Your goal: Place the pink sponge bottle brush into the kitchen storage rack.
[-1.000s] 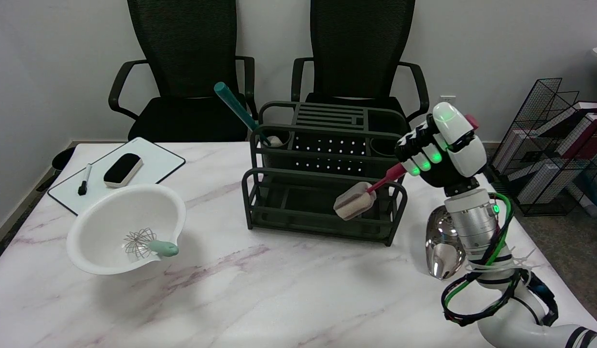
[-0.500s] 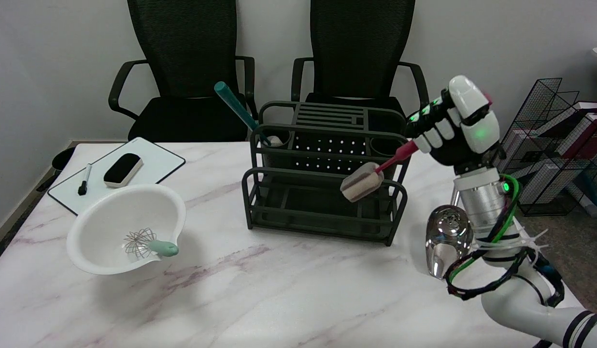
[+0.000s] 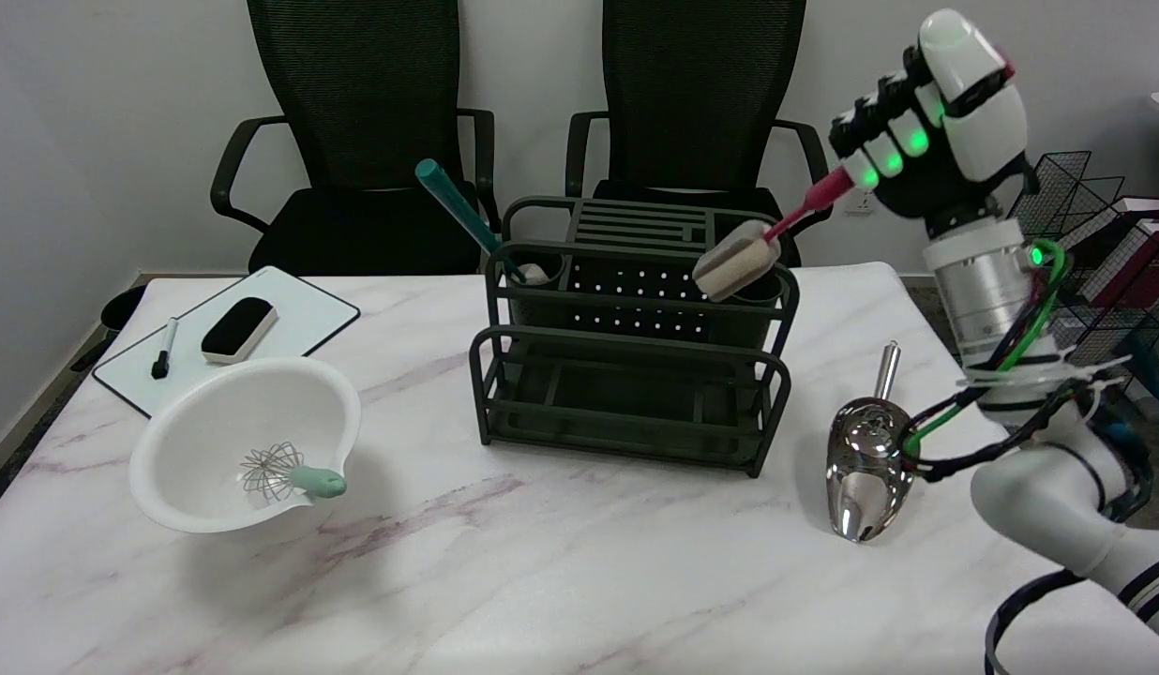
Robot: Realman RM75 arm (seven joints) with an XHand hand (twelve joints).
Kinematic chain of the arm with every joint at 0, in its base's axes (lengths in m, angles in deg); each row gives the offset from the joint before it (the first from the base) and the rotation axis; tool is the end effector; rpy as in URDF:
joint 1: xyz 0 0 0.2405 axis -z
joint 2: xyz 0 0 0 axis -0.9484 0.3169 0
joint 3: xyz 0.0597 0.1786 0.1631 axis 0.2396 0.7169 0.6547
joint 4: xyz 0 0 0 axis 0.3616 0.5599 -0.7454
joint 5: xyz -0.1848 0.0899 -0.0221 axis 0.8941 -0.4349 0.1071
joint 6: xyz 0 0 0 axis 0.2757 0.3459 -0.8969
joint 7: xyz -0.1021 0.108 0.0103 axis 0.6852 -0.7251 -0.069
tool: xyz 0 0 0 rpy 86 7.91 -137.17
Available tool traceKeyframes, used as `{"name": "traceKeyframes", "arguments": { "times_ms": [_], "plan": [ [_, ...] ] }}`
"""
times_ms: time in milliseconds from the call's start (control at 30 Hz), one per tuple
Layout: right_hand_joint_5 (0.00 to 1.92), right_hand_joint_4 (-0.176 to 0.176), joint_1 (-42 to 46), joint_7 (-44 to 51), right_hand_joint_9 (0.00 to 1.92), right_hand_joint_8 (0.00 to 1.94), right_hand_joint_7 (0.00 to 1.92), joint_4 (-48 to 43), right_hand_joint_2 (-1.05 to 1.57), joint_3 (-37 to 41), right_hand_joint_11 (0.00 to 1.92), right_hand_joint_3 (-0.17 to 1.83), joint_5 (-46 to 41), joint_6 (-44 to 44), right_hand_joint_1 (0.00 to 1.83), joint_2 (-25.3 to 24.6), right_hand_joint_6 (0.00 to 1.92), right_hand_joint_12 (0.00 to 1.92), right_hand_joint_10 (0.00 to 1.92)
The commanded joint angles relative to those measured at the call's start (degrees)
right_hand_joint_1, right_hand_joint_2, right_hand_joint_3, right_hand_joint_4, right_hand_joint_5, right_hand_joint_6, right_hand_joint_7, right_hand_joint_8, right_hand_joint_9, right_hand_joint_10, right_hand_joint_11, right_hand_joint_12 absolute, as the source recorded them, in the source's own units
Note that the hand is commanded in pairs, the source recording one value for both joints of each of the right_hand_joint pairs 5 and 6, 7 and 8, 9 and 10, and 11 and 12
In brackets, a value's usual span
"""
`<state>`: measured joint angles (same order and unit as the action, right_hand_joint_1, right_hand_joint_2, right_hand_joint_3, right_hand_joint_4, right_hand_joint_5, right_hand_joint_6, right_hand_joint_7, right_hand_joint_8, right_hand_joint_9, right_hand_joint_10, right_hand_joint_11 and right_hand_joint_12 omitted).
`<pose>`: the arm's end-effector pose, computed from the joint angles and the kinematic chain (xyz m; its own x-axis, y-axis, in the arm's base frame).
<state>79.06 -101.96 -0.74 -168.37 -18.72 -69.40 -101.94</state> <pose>-0.1271 -0.2941 0.3979 -0.3428 -0.2893 0.8937 -0.6923 -0.5652 -0.4485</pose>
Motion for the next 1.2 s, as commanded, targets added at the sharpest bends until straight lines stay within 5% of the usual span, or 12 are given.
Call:
{"name": "traceKeyframes", "arguments": {
  "times_ms": [33,433,800,1200],
  "plan": [
    [1.92,0.0,-4.7,-0.9,1.92,1.92,1.92,-9.7,1.57,13.9,1.92,0.79,3.1,20.3,0.89,2.0,1.92,1.92,1.92],
    [1.92,0.0,-12.9,-0.9,1.92,1.92,1.92,0.9,1.57,11.1,1.92,0.72,3.2,20.5,0.89,3.9,1.92,1.92,1.92],
    [1.92,0.0,-23.8,-0.9,1.92,1.92,1.92,13.3,1.57,-2.7,1.92,0.62,3.4,17.0,0.89,4.9,1.92,1.92,1.92],
    [1.92,0.0,-20.7,-0.9,1.92,1.92,1.92,14.7,1.57,-0.2,1.92,0.62,11.3,13.9,0.89,4.9,1.92,1.92,1.92]
  ]
}}
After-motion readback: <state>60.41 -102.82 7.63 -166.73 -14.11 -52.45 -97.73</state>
